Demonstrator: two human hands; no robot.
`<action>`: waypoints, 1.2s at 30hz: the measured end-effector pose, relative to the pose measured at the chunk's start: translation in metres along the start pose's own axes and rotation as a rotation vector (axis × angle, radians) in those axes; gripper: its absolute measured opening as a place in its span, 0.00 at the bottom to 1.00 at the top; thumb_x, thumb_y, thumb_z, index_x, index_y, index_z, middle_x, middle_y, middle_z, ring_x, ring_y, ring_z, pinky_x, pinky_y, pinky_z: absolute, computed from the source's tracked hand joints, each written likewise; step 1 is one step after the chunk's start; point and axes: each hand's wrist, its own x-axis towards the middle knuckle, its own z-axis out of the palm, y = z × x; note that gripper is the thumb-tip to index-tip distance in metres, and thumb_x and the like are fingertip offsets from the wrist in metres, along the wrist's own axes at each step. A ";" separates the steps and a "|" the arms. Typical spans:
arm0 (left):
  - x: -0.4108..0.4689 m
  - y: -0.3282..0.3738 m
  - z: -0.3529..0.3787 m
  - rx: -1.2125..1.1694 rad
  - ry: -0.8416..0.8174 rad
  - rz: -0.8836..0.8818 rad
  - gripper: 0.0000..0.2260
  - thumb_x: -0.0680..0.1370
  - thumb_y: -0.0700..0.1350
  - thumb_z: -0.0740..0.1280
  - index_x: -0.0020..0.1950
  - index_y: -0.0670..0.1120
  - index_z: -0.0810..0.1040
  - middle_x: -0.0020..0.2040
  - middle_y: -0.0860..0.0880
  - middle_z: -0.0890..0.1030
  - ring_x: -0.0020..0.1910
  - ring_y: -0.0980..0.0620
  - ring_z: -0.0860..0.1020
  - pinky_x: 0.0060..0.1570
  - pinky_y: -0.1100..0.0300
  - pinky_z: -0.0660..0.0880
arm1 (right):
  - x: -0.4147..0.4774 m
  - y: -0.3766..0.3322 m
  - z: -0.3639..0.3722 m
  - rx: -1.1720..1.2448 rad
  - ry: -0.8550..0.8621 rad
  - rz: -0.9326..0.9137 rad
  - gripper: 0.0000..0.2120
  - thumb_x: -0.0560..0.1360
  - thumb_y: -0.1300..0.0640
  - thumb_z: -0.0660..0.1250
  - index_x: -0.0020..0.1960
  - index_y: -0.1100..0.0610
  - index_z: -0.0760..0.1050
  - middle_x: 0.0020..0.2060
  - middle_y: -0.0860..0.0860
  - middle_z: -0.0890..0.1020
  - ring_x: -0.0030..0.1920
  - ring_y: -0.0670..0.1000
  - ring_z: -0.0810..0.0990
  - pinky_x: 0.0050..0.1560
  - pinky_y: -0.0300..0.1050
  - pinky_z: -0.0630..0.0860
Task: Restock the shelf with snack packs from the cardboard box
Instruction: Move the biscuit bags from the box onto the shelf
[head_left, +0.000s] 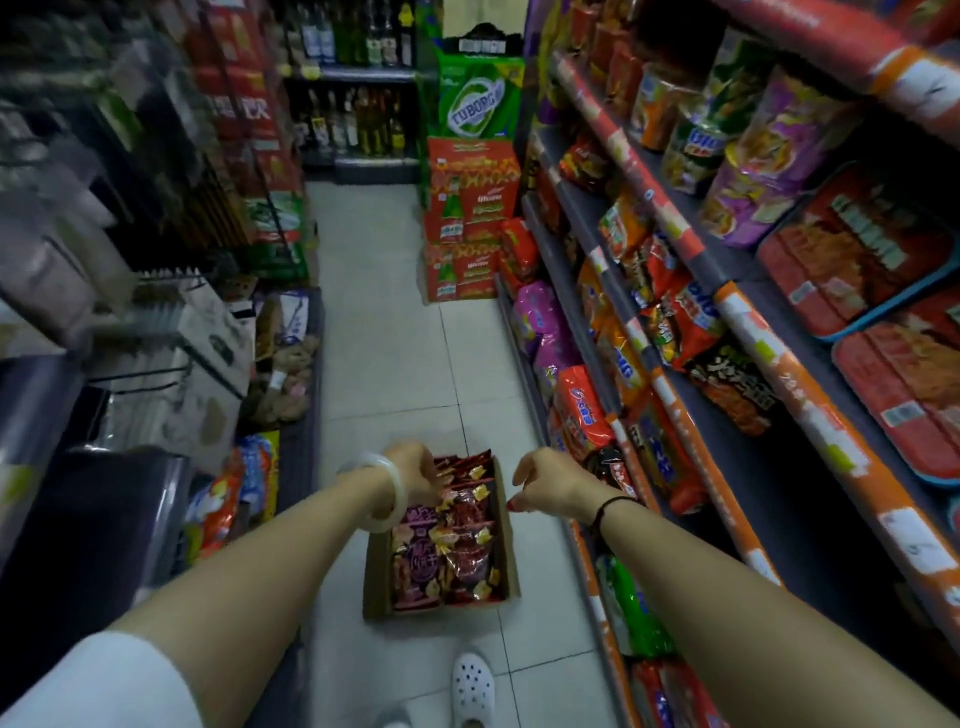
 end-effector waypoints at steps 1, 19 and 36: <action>0.010 -0.002 0.003 -0.004 -0.005 -0.008 0.06 0.69 0.44 0.73 0.40 0.49 0.76 0.58 0.50 0.81 0.53 0.49 0.80 0.55 0.53 0.78 | 0.011 0.003 -0.001 -0.015 -0.015 -0.004 0.17 0.72 0.58 0.71 0.57 0.64 0.77 0.53 0.59 0.82 0.52 0.57 0.81 0.57 0.55 0.78; 0.147 -0.085 0.070 -0.063 0.000 -0.110 0.08 0.71 0.43 0.71 0.49 0.44 0.78 0.45 0.46 0.79 0.43 0.47 0.77 0.47 0.54 0.76 | 0.174 0.052 0.076 -0.035 -0.097 0.035 0.12 0.71 0.61 0.70 0.52 0.64 0.77 0.49 0.60 0.82 0.50 0.58 0.80 0.50 0.50 0.78; 0.276 -0.194 0.222 -0.037 -0.090 -0.152 0.13 0.72 0.43 0.71 0.56 0.44 0.77 0.49 0.48 0.76 0.46 0.49 0.75 0.44 0.59 0.73 | 0.311 0.148 0.224 -0.075 -0.153 0.025 0.21 0.73 0.58 0.70 0.64 0.61 0.72 0.58 0.56 0.78 0.53 0.53 0.77 0.52 0.45 0.76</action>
